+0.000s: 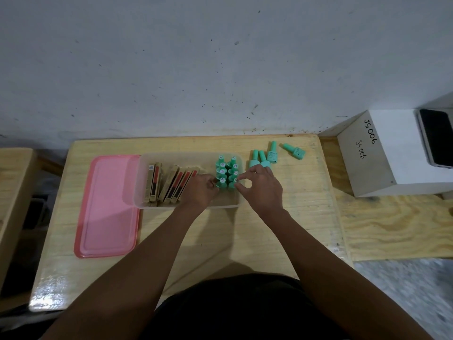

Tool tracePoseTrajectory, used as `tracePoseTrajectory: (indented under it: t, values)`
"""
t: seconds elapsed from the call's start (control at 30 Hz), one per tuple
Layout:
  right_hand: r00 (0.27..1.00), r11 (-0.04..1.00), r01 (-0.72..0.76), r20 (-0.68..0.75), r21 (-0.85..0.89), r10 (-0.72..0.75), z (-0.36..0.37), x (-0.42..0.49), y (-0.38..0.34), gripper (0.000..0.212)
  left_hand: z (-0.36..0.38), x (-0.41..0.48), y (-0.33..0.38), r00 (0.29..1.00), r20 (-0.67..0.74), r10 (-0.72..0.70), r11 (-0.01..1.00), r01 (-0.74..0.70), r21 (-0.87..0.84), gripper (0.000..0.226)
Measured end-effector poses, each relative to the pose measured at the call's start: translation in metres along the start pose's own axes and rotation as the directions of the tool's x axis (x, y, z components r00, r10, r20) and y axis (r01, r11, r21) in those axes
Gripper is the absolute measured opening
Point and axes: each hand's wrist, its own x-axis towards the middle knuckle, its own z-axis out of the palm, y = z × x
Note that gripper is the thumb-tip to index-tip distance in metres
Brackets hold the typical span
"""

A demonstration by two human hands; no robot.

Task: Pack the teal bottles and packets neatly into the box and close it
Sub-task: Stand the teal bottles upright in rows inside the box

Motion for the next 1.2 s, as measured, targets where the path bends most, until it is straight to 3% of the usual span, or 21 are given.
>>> tracePoseTrajectory:
  t: [0.27,0.43,0.57,0.7,0.83,1.03,1.2]
  values:
    - [1.0,1.0,0.023,0.001,0.001,-0.023,-0.002,0.0,0.003,0.028,0.001,0.0,0.0,1.0,0.0,0.004,1.0,-0.004,0.02,0.022]
    - [0.993,0.998,0.049,-0.107,0.043,-0.045,-0.011,-0.01,0.021,0.034,-0.004,-0.008,0.001,0.999,-0.021,0.025,0.999,-0.024,0.042,0.035]
    - [0.991,0.995,-0.052,-0.116,0.088,0.062,-0.031,-0.014,0.055,0.029,-0.009,-0.022,0.012,0.99,-0.126,0.056,0.998,-0.059,-0.014,0.03]
    - [0.972,0.974,-0.203,-0.103,0.099,0.213,-0.053,-0.01,0.099,0.027,-0.006,-0.041,0.053,0.949,-0.252,0.189,0.976,-0.209,-0.055,0.017]
    - [0.951,0.945,-0.287,-0.066,0.159,0.301,-0.069,0.006,0.138,0.026,0.02,-0.039,0.1,0.936,-0.196,0.291,0.947,-0.311,-0.081,0.014]
    - [0.935,0.918,-0.352,0.114,0.182,0.336,-0.071,0.052,0.174,0.035,0.085,0.02,0.138,0.994,-0.042,0.102,0.992,-0.105,-0.075,0.027]
    - [0.964,0.963,-0.239,0.151,0.122,0.22,-0.063,0.096,0.179,0.042,0.113,0.067,0.157,1.0,-0.017,-0.009,0.971,0.012,0.238,0.044]
